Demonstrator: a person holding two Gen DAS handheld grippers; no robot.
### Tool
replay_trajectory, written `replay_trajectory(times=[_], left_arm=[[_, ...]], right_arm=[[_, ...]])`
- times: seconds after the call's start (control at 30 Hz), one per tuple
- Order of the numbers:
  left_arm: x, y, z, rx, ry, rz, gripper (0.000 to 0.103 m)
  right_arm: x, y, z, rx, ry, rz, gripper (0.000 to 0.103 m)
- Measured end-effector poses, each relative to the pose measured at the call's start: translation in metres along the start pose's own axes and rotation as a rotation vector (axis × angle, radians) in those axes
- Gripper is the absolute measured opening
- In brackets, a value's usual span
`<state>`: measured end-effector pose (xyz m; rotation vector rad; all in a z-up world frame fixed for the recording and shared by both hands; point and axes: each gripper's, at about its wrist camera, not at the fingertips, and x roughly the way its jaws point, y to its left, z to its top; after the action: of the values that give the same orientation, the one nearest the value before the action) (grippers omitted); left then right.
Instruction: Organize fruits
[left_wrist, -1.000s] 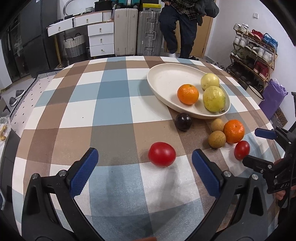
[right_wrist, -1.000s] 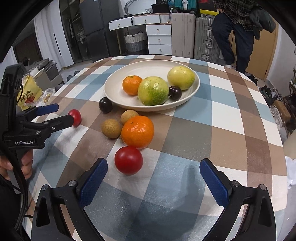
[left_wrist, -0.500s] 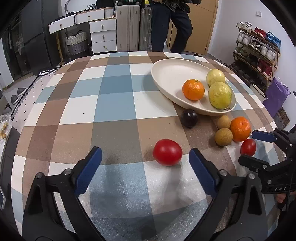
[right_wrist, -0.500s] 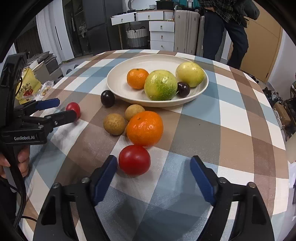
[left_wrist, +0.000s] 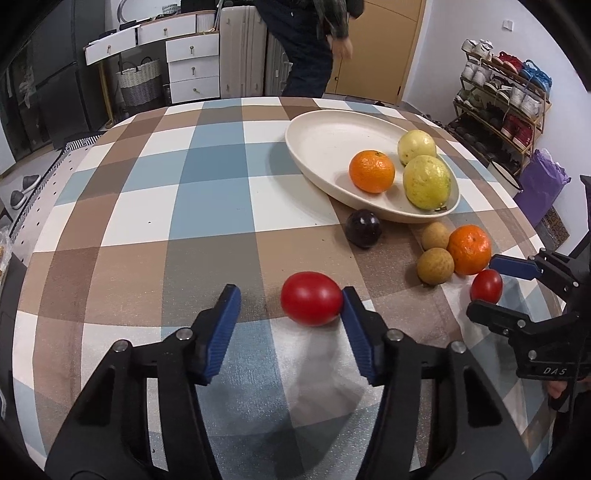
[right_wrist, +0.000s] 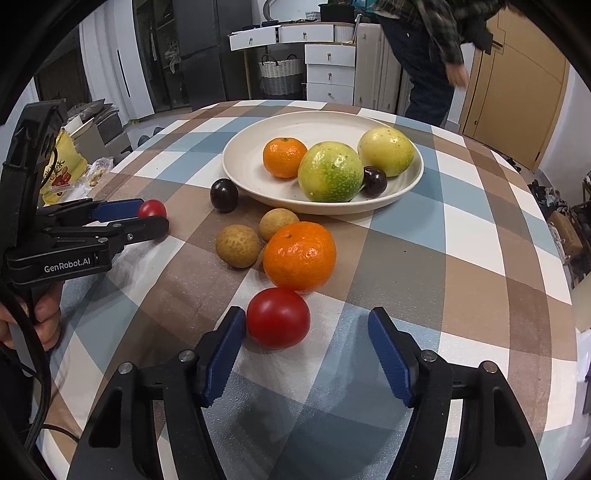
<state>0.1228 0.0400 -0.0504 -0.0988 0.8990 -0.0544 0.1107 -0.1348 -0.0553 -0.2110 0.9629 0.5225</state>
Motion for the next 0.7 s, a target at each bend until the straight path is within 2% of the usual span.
replay_trajectory(times=[0.13, 0.33, 0.47, 0.63, 0.7], left_arm=[[-0.002, -0.002, 0.0, 0.005, -0.007, -0.04, 0.03], [-0.007, -0.004, 0.0, 0.01, -0.022, -0.051, 0.03], [-0.01, -0.003, 0.0, 0.005, -0.03, -0.059, 0.03], [-0.011, -0.002, 0.0, 0.006, -0.032, -0.058, 0.03], [-0.011, -0.002, 0.0, 0.007, -0.033, -0.058, 0.03]], right_arm=[[-0.001, 0.001, -0.001, -0.004, -0.005, 0.006, 0.067], [-0.003, 0.001, -0.002, -0.002, -0.016, 0.023, 0.055], [-0.004, -0.001, -0.003, 0.003, -0.02, 0.038, 0.051], [-0.005, 0.006, -0.002, -0.029, -0.023, 0.052, 0.034], [-0.005, 0.009, -0.003, -0.039, -0.025, 0.053, 0.032]])
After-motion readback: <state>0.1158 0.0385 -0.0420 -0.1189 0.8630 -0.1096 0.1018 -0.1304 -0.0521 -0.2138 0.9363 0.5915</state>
